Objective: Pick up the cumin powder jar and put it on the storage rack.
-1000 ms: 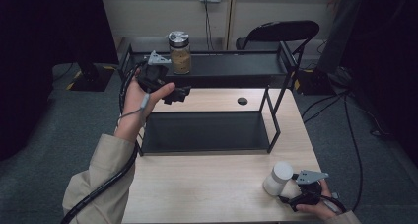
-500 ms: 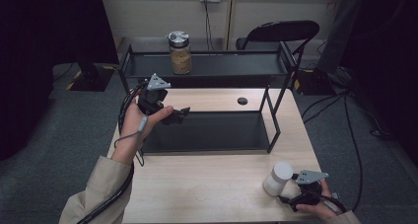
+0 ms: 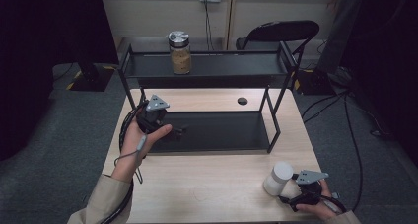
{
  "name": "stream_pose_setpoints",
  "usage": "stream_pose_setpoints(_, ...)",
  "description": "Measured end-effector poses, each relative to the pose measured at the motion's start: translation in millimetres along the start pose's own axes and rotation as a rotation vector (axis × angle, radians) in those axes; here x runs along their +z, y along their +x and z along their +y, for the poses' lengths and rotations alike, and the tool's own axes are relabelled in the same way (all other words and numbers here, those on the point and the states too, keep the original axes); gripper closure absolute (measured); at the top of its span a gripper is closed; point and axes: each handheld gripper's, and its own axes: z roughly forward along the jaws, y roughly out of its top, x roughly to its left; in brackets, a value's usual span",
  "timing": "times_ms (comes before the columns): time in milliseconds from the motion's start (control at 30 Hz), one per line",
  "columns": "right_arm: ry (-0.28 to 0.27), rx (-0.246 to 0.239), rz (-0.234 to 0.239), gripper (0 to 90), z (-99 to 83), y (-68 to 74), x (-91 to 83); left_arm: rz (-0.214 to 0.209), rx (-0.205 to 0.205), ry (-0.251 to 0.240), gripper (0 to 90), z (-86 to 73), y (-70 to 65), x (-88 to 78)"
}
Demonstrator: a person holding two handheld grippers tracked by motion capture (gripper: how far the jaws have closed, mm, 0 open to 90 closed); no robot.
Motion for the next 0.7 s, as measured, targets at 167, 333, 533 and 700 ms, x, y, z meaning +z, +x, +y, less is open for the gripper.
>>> stream_pose_setpoints(167,0.0,0.0,0.0,0.0,0.0,0.0,0.0,-0.018,-0.002,0.009,1.3,-12.8,0.5,1.8)
stream_pose_setpoints(333,0.0,0.0,0.0,0.0,0.0,0.0,0.0,-0.022,-0.016,0.003,1.2,-25.7,-0.1,2.7)
stream_pose_setpoints(533,0.0,0.0,0.0,0.0,0.0,0.0,0.0,-0.031,-0.027,0.009,1.3,-40.5,-0.4,6.3)
stream_pose_setpoints(700,0.0,0.0,0.0,0.0,0.0,0.0,0.0,-0.035,-0.035,0.008,1.3,-53.0,-0.7,9.1)
